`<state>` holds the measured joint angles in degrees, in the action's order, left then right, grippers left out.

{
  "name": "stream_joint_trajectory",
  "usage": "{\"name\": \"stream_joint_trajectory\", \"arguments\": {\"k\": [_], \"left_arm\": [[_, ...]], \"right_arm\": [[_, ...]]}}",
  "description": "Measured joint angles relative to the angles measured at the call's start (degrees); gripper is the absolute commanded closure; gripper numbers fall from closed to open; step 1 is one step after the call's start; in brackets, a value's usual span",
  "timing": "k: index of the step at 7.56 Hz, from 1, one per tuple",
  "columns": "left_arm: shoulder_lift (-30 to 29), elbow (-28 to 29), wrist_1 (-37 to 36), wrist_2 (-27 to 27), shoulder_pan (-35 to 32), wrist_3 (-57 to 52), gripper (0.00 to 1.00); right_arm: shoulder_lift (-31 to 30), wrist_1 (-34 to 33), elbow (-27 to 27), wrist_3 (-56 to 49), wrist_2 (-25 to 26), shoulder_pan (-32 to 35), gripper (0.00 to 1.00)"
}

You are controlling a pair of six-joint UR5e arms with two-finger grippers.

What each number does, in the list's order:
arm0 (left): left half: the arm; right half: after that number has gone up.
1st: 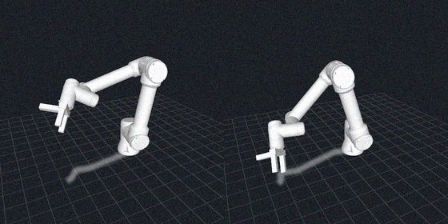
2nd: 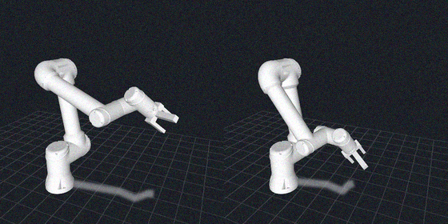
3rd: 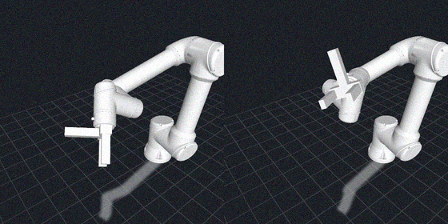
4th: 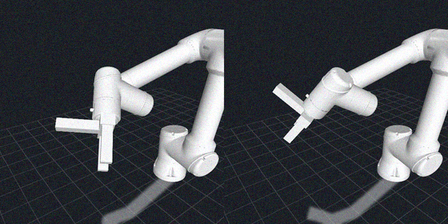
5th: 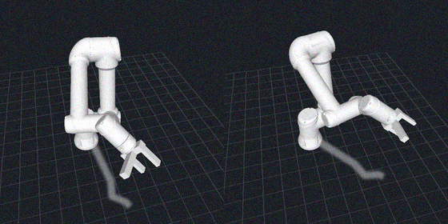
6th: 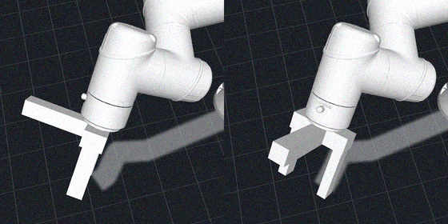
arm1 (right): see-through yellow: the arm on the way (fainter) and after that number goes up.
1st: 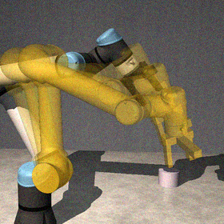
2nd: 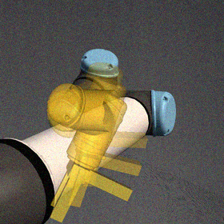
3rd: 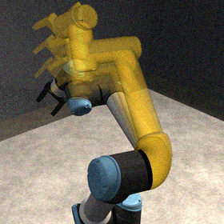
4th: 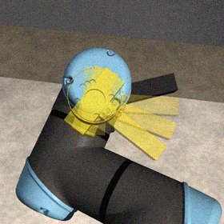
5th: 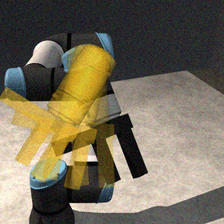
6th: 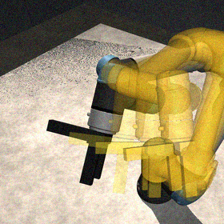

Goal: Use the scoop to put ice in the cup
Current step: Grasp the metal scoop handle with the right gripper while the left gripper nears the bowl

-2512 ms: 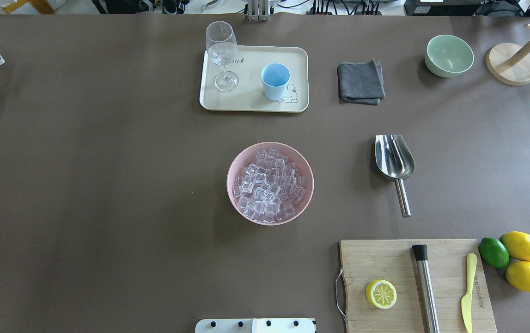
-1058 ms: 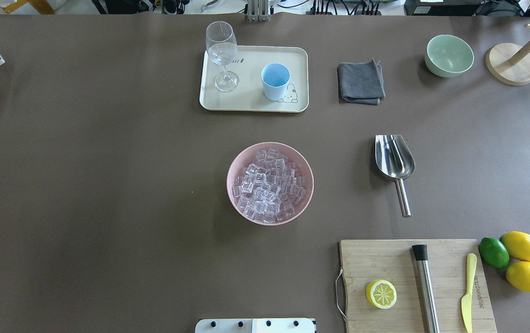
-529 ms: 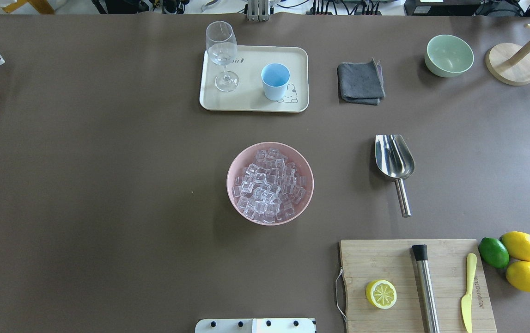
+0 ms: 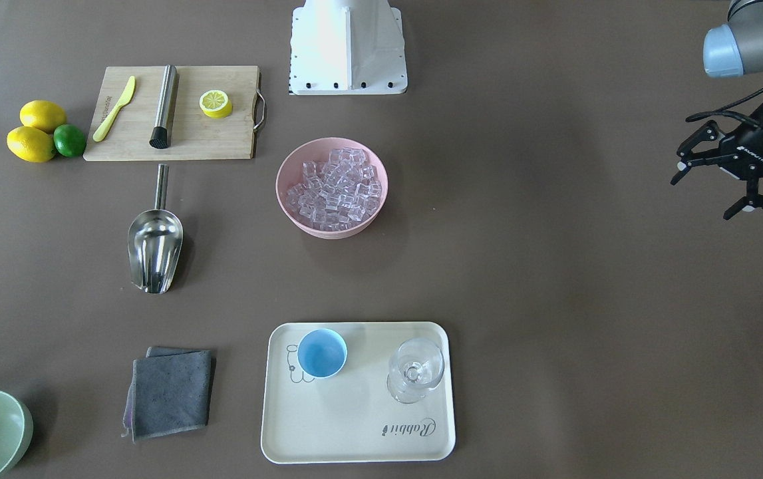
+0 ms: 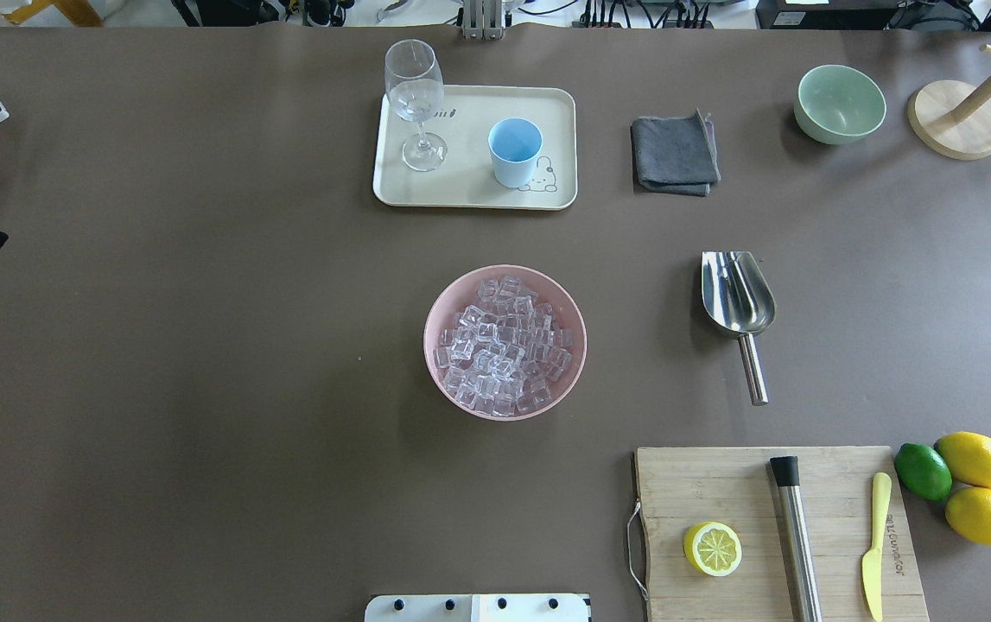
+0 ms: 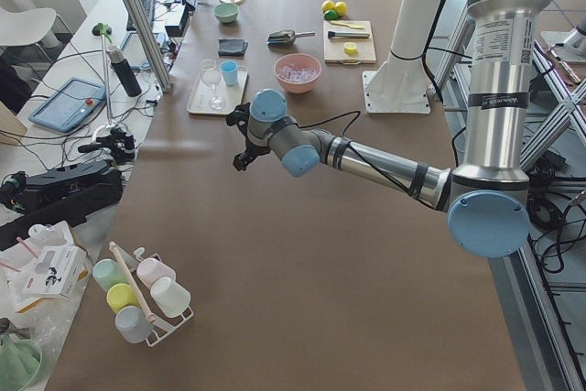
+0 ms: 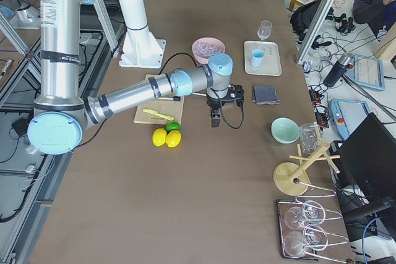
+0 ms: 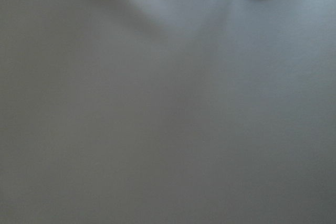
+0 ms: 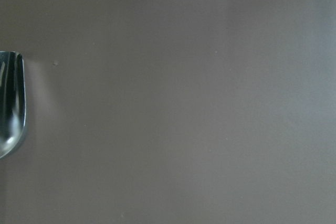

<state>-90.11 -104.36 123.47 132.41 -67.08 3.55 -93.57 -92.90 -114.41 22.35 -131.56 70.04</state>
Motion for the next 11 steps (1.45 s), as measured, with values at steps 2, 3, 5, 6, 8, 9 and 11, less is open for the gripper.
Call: {"name": "stream_joint_trajectory", "arguments": {"k": [2,3,5,6,8,9,11], "left_arm": [[-2.76,-0.77,5.29,-0.21,7.25,-0.02,0.02],[-3.75,-0.89,6.79,0.0,10.31,0.01,0.02],[-5.09,-0.51,10.26,1.78,13.15,0.01,0.02],[-6.27,0.71,14.99,1.78,14.88,-0.01,0.02],[-7.27,2.13,22.95,0.55,16.53,-0.03,0.02],[-7.7,2.54,24.85,-0.24,17.7,-0.03,0.02],[-8.55,2.46,26.33,-1.6,19.49,0.04,0.02]], "right_arm": [[3.94,-0.04,-0.28,9.93,2.21,-6.99,0.0],[5.78,-0.06,-0.24,13.58,2.95,-10.06,0.0],[8.71,-0.02,0.08,20.83,4.66,-16.56,0.0],[9.97,0.0,0.5,24.75,5.47,-19.96,0.0],[11.4,0.03,1.9,28.51,5.87,-23.85,0.0],[11.77,0.01,2.38,29.27,5.92,-24.73,0.01],[13.13,0.1,3.73,31.56,6.08,-26.72,0.01]]}}
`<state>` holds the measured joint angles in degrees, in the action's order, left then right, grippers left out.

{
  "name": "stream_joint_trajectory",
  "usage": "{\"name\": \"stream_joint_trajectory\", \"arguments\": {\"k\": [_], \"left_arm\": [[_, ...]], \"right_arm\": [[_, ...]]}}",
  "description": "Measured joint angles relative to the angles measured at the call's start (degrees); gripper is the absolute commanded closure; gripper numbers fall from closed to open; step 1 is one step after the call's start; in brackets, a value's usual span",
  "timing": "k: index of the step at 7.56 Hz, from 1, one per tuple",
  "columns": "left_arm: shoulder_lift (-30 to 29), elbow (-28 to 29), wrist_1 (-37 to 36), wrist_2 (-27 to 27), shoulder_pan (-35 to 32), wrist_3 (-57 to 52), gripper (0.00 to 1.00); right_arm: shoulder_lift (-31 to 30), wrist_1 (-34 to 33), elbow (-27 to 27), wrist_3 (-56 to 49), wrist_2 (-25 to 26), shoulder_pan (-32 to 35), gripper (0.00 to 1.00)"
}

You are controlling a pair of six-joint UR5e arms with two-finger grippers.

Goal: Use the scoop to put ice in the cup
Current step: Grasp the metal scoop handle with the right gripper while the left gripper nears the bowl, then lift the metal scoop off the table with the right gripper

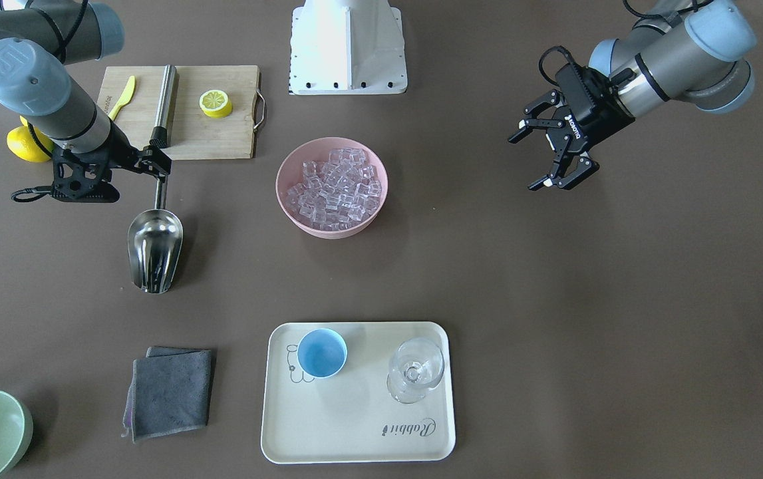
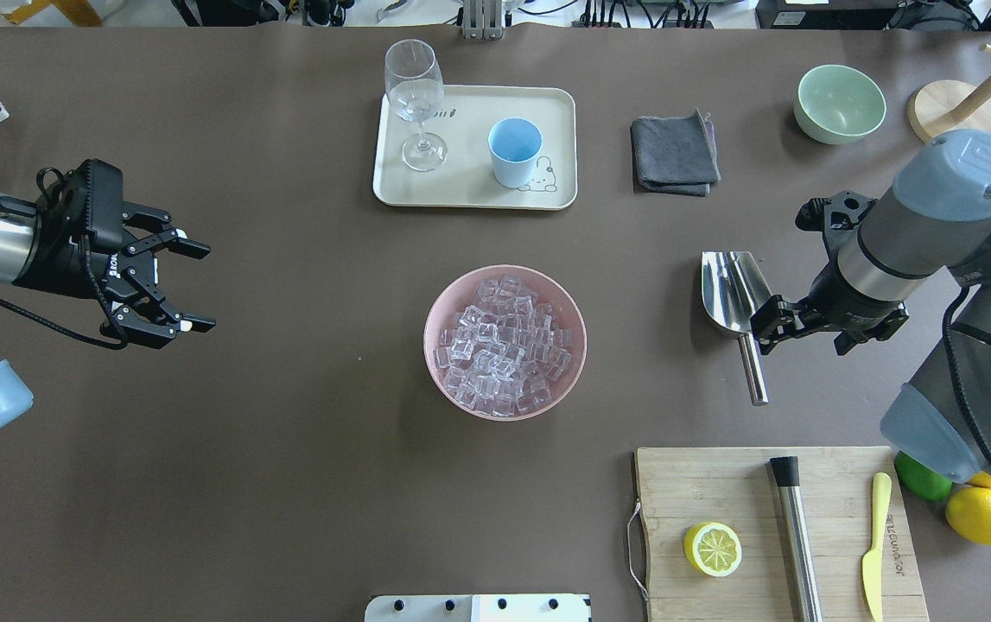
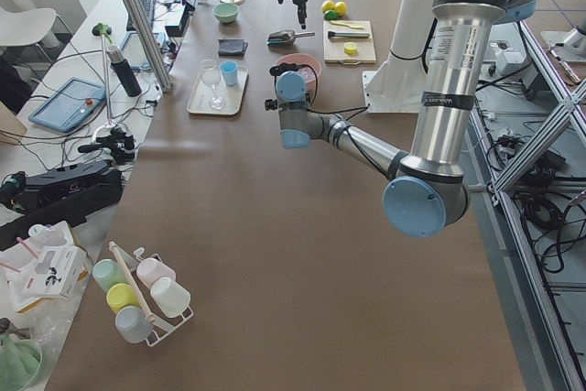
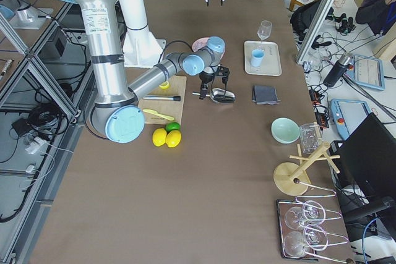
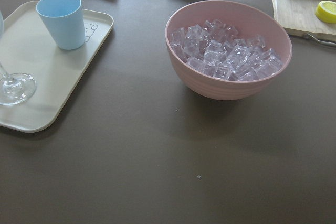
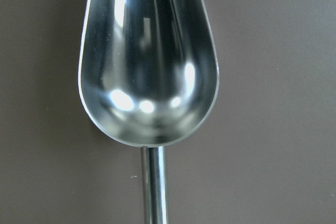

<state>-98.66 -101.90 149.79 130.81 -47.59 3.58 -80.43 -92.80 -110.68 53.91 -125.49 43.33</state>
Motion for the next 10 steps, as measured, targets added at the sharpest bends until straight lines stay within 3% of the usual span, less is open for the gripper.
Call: {"name": "stream_joint_trajectory", "arguments": {"k": [2,5,7,10], "left_arm": [[-1.55,0.9,0.97,-3.27,2.74,0.02,0.02],[-5.81,7.54,10.19,-15.92,10.35,0.14,0.02],[-6.49,9.97,15.97,-17.63,11.69,0.26,0.02],[-6.81,10.89,16.9,-17.49,12.13,0.14,0.02]], "right_arm": [[0.58,3.2,2.05,2.29,1.53,-3.19,0.01],[0.62,7.14,4.51,3.59,2.89,-4.9,0.02],[0.51,7.43,4.86,3.65,3.55,-5.39,0.17],[0.41,7.46,5.01,3.92,3.81,-5.72,0.18]]}}
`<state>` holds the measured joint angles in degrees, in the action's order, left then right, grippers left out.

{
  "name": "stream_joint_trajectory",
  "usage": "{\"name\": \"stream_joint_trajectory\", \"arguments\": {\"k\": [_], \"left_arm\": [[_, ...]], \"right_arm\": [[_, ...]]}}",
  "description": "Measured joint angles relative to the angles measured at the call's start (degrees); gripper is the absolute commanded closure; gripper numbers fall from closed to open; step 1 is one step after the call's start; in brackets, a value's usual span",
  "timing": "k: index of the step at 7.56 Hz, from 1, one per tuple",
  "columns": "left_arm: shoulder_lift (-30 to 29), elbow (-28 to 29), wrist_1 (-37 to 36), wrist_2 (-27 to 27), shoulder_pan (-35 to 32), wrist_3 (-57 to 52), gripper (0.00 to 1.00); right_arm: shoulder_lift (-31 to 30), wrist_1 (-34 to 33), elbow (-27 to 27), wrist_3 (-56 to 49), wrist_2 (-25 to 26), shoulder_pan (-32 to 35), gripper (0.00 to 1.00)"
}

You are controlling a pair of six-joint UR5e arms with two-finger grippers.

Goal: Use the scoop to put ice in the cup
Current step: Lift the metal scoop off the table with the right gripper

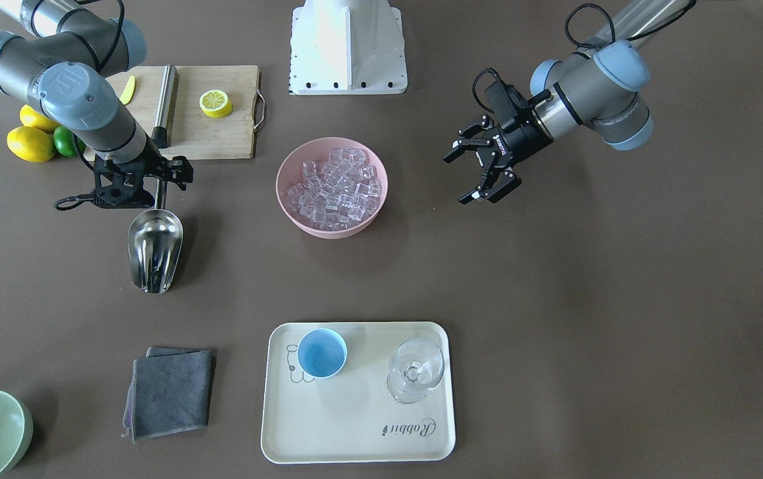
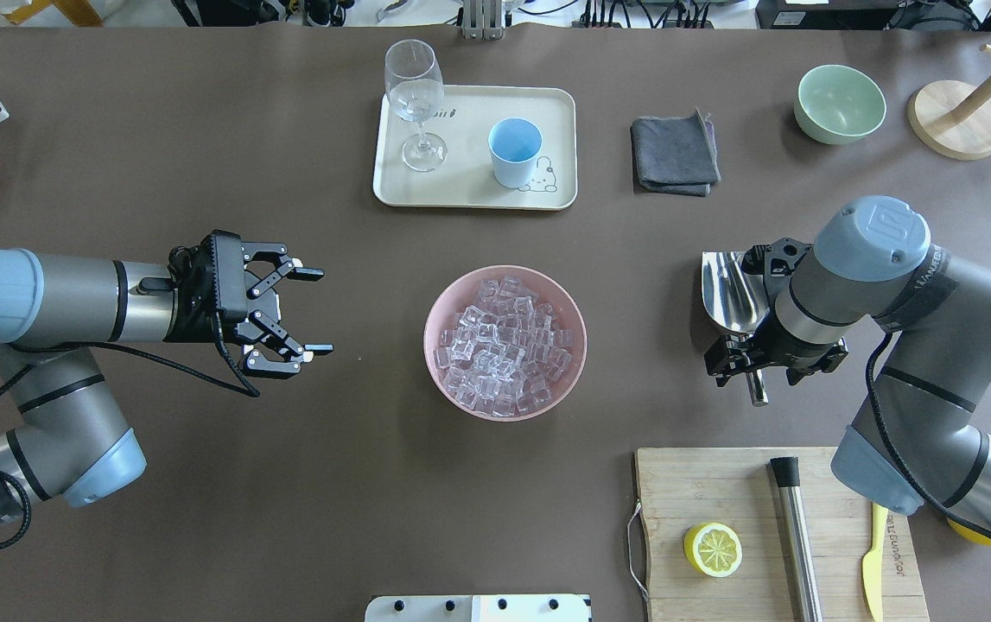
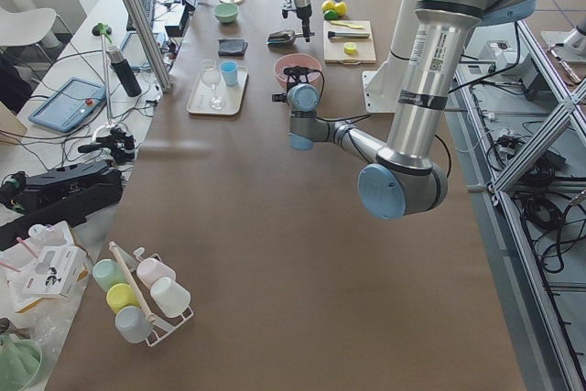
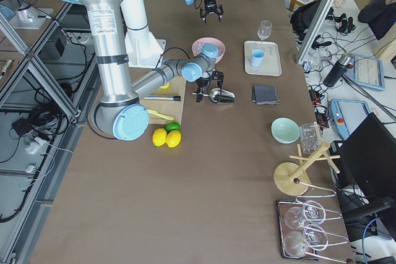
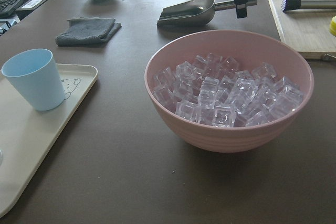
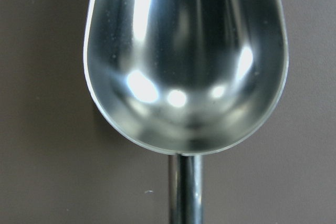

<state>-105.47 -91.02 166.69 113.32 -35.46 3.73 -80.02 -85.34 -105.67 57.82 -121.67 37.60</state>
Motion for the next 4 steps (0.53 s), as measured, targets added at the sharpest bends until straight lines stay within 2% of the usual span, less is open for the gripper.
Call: {"name": "stream_joint_trajectory", "arguments": {"k": [4], "left_arm": [[-0.36,0.64,0.05,-0.23,-0.23,0.17,0.02]], "right_arm": [[-0.11,0.45,0.65,0.1,0.07,-0.45,0.2]]}}
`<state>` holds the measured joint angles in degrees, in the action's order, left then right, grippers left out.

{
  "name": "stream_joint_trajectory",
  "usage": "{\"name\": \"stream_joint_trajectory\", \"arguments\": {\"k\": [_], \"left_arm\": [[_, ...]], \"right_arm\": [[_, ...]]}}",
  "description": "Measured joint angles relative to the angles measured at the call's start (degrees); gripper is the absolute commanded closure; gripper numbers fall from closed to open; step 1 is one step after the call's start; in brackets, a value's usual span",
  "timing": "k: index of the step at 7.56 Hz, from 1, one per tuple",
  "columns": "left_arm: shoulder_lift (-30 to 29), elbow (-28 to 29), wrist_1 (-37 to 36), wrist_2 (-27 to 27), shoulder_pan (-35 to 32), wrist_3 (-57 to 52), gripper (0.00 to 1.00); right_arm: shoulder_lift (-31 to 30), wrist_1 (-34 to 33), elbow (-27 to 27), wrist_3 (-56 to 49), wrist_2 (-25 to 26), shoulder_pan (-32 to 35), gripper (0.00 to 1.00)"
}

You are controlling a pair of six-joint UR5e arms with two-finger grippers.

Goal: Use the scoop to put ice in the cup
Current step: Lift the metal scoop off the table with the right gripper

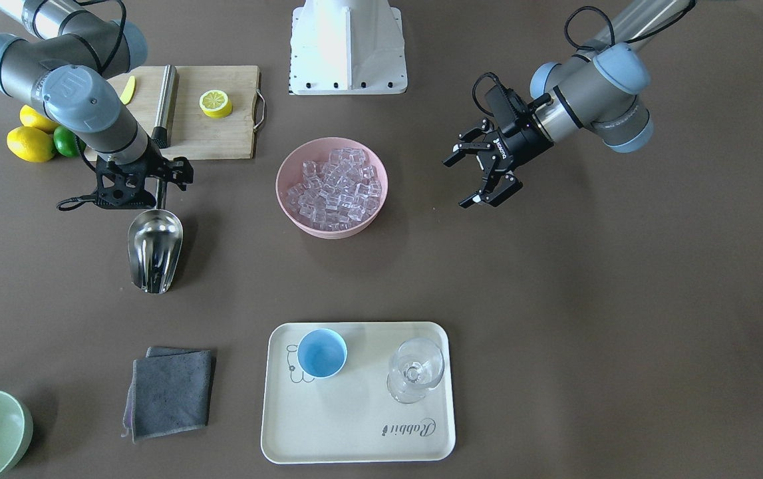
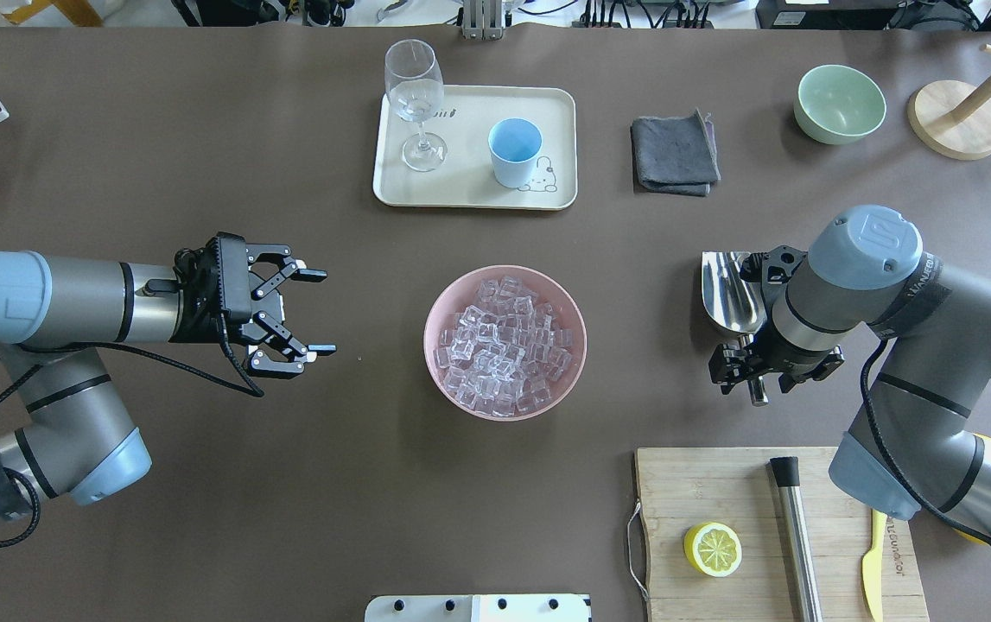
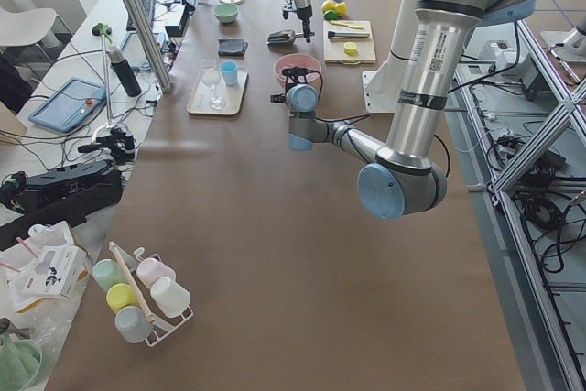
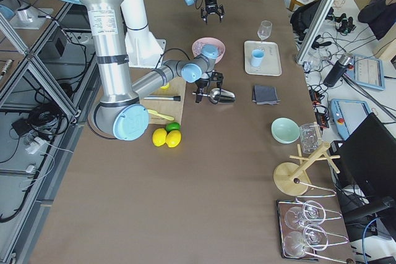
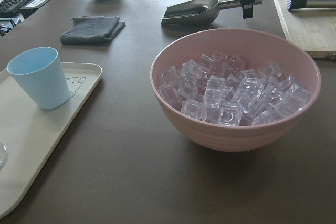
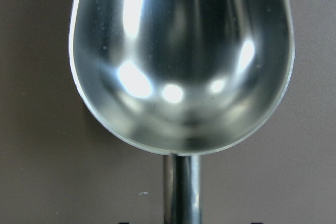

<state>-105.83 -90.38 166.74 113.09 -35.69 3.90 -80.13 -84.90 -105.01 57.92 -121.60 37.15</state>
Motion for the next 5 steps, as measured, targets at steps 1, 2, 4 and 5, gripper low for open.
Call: {"name": "stream_joint_trajectory", "arguments": {"k": [1,2,4,5], "left_arm": [[-0.19,0.15,0.09,0.08,0.0,-0.1,0.02],[-0.47,0.33,0.26,0.19,0.02,-0.24,0.02],[-1.26,1.93,0.57,0.33,0.63,-0.26,0.02],[-2.02,3.11,0.7,0.34,1.06,-0.23,0.02]], "right_arm": [[-0.03,1.09,0.83,0.07,-0.03,-0.02,0.28],[-0.16,2.53,1.61,0.34,-0.13,-0.04,0.4],[-0.25,3.79,1.92,0.84,-0.54,-0.05,0.62],[-0.28,3.89,1.68,0.91,-0.77,-0.06,0.76]]}}
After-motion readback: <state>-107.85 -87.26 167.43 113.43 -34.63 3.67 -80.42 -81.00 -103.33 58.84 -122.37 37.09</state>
